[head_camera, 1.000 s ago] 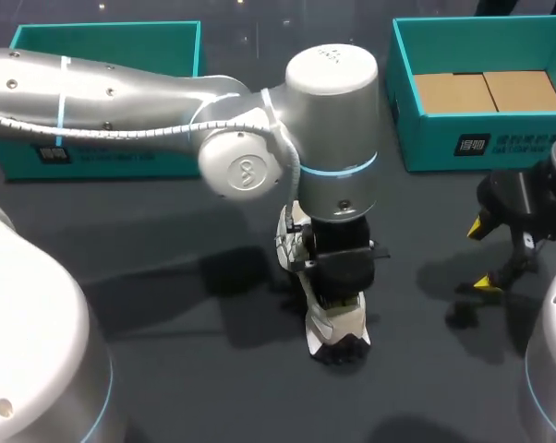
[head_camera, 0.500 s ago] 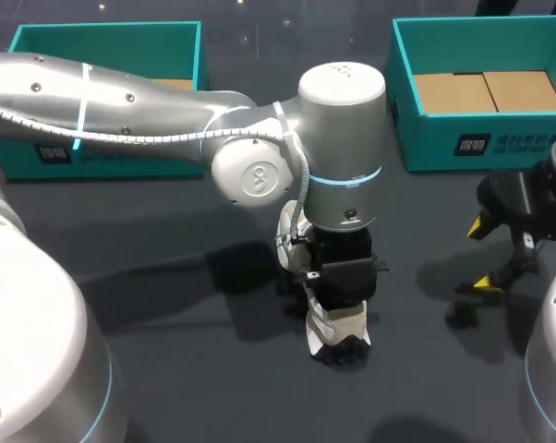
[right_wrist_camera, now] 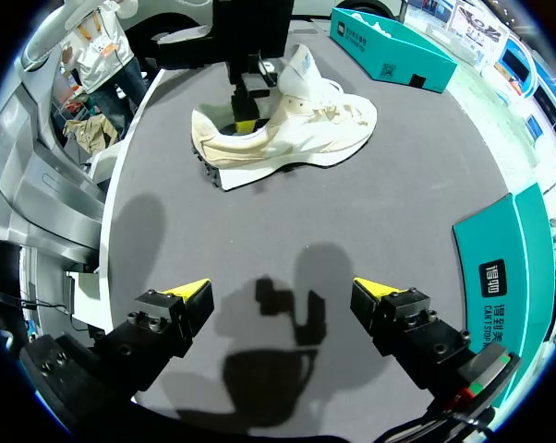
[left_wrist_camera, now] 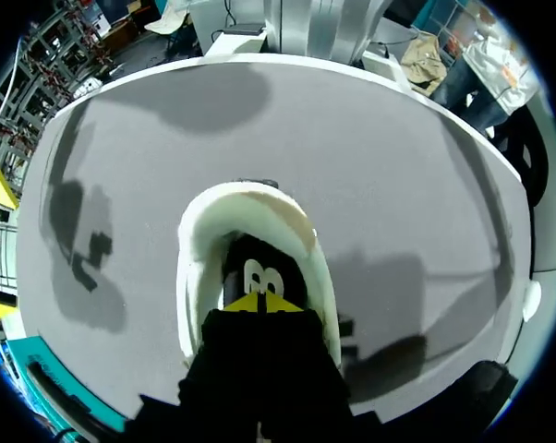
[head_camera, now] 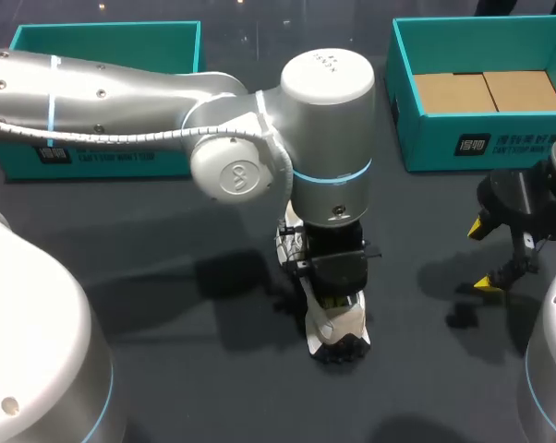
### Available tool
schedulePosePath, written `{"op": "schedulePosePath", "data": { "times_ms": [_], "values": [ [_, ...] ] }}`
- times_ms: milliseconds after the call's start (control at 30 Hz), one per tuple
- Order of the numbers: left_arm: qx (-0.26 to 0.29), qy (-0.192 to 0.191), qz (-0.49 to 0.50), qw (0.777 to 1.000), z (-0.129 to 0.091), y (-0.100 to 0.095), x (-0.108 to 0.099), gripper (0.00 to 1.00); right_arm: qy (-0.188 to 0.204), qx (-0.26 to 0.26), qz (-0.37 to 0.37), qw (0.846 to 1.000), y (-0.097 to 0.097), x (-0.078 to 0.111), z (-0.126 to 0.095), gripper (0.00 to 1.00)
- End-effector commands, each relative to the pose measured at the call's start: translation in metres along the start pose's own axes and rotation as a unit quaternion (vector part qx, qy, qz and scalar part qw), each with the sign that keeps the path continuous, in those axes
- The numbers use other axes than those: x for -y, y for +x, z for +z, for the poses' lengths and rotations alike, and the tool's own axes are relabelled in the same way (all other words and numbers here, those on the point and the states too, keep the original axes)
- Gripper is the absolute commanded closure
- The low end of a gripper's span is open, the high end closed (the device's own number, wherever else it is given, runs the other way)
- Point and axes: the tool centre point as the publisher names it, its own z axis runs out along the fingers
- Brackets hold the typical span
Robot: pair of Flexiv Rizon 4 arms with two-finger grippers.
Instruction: Take the shoe out of the shoebox, open the shoe tongue, remove and reinsert the insole, then place the shoe into the shoebox
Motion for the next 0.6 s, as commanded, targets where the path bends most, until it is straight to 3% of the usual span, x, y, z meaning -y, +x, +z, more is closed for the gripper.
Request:
{"op": "schedulePosePath", "data": {
  "times_ms": [33, 267, 600],
  "values": [
    [-0.004, -0.045, -0.001, 0.999, -0.016, -0.004, 0.011, 1.0, 0.001, 0.002, 0.0, 1.0, 0.002, 0.0, 0.001, 0.0],
    [-0.015, -0.096, -0.031, 0.995, -0.012, -0.012, -0.003, 1.0, 0.001, 0.002, 0.0, 1.0, 0.002, 0.0, 0.001, 0.0],
    [-0.016, -0.11, -0.047, 0.993, -0.016, -0.003, -0.018, 1.0, 0.001, 0.002, 0.0, 1.0, 0.002, 0.0, 0.001, 0.0]
  ]
}}
